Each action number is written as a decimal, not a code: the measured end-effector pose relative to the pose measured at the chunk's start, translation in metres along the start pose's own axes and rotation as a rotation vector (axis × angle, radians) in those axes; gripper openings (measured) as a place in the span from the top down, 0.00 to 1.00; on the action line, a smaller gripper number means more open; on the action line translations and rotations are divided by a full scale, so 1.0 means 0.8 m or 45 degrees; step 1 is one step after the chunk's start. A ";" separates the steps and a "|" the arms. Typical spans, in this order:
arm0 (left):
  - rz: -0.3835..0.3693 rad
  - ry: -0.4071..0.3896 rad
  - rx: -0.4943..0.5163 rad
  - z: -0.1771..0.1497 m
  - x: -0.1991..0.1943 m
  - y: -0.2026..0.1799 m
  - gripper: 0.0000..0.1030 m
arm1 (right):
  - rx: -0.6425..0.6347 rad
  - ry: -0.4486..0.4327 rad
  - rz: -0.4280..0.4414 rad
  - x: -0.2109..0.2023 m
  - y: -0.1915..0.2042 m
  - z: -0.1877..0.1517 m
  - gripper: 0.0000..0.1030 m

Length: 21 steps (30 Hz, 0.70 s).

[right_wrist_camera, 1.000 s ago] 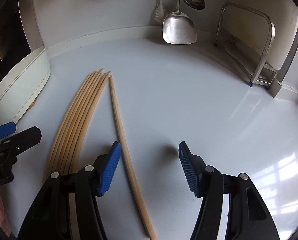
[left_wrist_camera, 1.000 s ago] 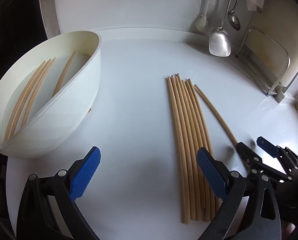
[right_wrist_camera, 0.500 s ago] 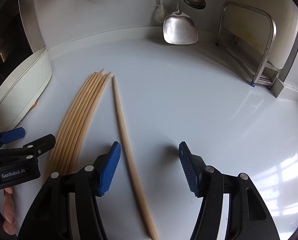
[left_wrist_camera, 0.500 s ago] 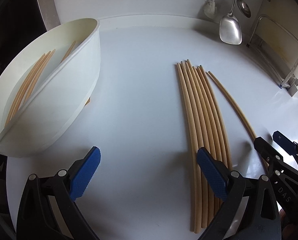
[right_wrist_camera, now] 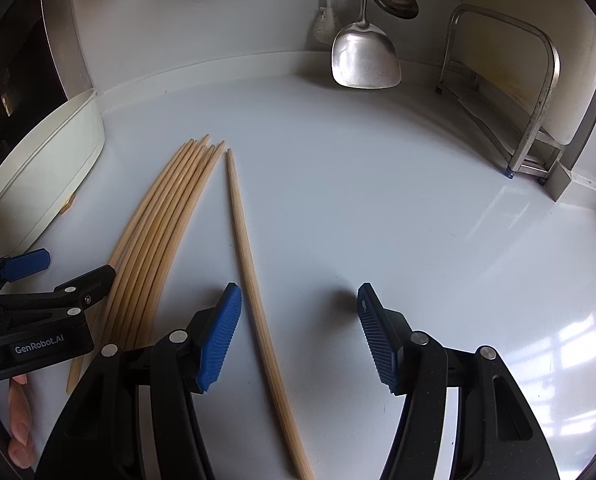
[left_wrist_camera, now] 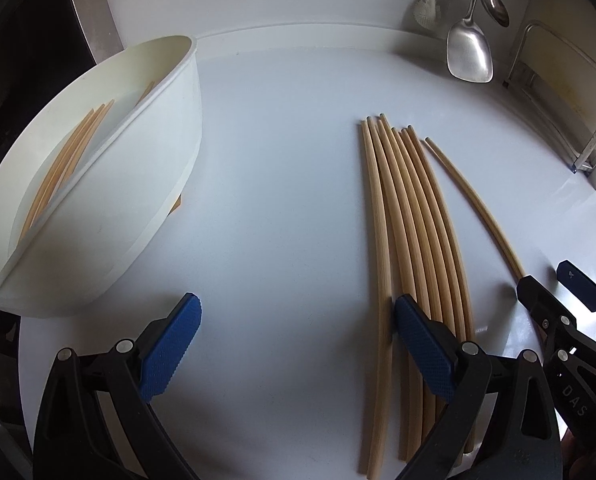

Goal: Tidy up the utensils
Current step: 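Position both open grippers over the chopstick row, nudging one chopstick apart, then close the left gripper on a chopstick while the right gripper grasps another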

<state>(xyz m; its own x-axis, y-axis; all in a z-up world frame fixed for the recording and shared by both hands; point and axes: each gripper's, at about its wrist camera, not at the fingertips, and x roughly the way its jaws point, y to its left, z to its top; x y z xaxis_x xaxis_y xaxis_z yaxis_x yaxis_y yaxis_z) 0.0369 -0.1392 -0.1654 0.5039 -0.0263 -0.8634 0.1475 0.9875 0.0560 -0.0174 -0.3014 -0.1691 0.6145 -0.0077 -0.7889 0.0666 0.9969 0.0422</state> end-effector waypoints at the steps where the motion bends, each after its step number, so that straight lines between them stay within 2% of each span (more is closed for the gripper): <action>1: 0.000 0.000 -0.001 0.001 0.001 0.000 0.07 | -0.002 0.000 -0.007 0.000 0.000 0.000 0.44; 4: 0.004 -0.005 0.006 0.002 0.001 0.000 0.08 | -0.018 0.000 -0.010 0.001 0.002 0.000 0.44; 6: -0.014 -0.014 0.014 0.003 0.000 -0.002 0.14 | -0.045 0.003 0.000 0.002 0.006 0.000 0.44; 13: -0.076 -0.027 0.031 0.006 -0.005 -0.014 0.43 | -0.112 -0.008 0.035 -0.002 0.014 -0.003 0.55; 17: -0.086 -0.042 0.051 0.004 -0.008 -0.020 0.62 | -0.121 -0.001 0.040 -0.003 0.014 -0.004 0.57; 18: -0.090 -0.044 0.056 0.003 -0.009 -0.021 0.64 | -0.123 0.002 0.041 -0.004 0.014 -0.004 0.58; 21: -0.101 -0.046 0.070 0.002 -0.010 -0.024 0.78 | -0.128 0.003 0.041 -0.006 0.015 -0.006 0.68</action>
<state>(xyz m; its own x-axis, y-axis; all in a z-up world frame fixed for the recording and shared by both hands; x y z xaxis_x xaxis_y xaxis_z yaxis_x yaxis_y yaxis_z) 0.0315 -0.1584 -0.1584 0.5193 -0.1106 -0.8474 0.2343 0.9720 0.0167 -0.0234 -0.2890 -0.1674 0.6135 0.0243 -0.7893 -0.0324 0.9995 0.0056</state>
